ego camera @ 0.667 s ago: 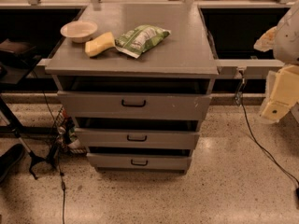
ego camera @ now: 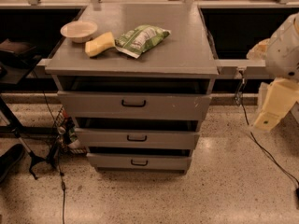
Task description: Open bottom drawer
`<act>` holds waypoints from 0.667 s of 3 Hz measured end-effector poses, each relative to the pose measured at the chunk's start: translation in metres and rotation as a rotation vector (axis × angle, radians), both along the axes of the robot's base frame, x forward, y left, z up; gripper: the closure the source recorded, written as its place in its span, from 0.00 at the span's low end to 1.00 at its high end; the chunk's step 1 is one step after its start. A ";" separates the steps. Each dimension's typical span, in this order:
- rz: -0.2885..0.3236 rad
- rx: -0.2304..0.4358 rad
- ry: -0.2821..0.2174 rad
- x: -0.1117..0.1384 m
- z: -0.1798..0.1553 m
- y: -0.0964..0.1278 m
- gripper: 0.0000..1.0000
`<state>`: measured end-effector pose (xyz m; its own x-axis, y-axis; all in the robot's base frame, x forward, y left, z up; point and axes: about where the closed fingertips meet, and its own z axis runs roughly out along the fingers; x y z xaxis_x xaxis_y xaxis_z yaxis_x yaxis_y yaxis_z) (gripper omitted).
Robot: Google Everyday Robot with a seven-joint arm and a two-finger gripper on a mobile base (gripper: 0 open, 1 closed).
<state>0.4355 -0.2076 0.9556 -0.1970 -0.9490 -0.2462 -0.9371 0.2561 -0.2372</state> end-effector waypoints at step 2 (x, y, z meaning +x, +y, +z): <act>0.019 0.221 0.075 0.006 -0.134 0.062 0.00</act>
Offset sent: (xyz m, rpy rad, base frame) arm 0.0762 0.1132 -0.2244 0.4512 -0.0861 -0.0314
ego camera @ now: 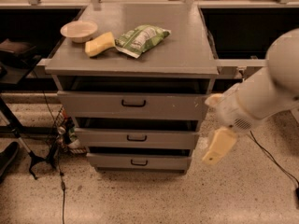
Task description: Open bottom drawer
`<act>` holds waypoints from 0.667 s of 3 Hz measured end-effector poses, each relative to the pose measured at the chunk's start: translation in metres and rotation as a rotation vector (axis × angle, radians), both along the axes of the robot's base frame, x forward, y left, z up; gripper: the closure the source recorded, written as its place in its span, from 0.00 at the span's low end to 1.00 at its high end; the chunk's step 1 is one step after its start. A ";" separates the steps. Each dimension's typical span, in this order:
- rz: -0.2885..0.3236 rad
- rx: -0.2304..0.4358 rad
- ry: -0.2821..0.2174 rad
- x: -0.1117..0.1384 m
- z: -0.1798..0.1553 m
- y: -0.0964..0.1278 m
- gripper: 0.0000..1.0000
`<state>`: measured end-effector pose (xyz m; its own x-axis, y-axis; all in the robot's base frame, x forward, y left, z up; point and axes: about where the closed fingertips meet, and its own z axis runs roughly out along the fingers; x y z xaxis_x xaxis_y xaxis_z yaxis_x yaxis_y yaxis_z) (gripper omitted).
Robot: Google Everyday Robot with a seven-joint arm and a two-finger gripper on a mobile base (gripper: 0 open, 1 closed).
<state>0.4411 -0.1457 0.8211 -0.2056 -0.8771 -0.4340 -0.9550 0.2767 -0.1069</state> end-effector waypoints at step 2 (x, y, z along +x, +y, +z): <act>0.044 0.311 0.021 0.055 -0.131 0.099 0.00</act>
Offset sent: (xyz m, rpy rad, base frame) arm 0.1481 0.1557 -0.2033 0.5578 -0.1200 -0.0366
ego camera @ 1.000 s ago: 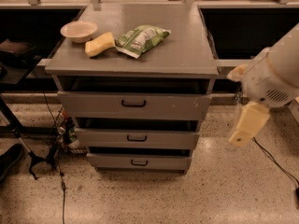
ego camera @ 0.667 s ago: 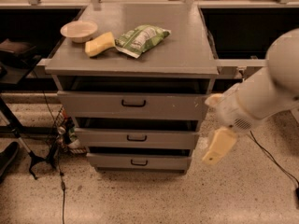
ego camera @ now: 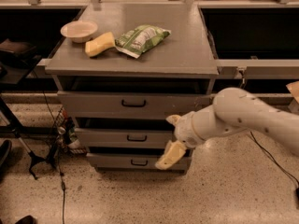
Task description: Open bottom drawer
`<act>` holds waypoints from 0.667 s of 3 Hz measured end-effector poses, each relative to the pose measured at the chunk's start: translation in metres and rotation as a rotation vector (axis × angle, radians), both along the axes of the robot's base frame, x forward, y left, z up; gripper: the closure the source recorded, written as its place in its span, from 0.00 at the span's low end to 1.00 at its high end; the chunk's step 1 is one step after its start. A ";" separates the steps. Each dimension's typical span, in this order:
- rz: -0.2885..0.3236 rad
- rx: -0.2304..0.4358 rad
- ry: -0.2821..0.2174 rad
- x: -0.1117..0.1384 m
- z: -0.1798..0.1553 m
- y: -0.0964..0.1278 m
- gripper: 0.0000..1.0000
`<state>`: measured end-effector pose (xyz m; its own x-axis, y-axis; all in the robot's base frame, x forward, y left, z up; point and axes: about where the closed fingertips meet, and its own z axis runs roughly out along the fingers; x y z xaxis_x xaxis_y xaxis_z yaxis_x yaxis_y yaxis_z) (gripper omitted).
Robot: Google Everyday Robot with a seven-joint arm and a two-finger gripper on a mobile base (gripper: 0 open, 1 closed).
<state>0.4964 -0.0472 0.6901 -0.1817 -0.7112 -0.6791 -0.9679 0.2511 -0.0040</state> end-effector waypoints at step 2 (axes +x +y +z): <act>-0.024 0.131 -0.016 0.078 -0.091 0.083 0.00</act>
Offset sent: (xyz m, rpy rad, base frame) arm 0.1089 0.1313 -0.1486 0.1590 -0.0067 0.0003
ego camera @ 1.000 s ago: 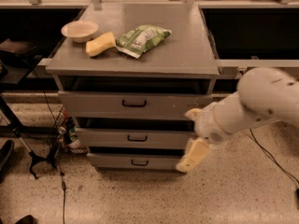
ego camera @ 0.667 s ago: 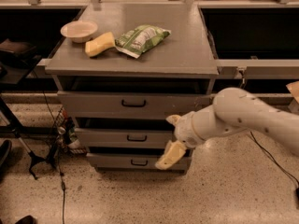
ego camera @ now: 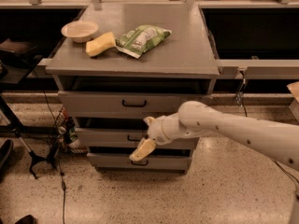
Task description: Open bottom drawer
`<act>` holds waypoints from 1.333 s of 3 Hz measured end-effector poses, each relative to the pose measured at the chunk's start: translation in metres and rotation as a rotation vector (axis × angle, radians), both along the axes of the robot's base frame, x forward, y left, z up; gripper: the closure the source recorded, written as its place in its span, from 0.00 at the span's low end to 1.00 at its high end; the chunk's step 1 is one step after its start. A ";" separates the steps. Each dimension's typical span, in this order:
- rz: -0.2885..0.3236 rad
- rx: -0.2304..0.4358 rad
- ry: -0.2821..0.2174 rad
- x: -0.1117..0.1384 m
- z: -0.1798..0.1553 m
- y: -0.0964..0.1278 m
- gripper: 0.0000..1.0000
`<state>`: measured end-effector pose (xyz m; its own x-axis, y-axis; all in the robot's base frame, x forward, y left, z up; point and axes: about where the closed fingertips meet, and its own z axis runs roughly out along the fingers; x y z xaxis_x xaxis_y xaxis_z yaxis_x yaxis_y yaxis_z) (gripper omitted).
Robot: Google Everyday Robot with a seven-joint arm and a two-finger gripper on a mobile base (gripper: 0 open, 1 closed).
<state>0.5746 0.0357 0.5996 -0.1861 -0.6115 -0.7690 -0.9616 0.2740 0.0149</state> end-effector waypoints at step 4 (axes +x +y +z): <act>0.058 -0.123 0.187 -0.047 -0.132 -0.001 0.00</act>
Offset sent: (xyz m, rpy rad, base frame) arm -0.0589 -0.0062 -0.1439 -0.1478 0.1766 0.1084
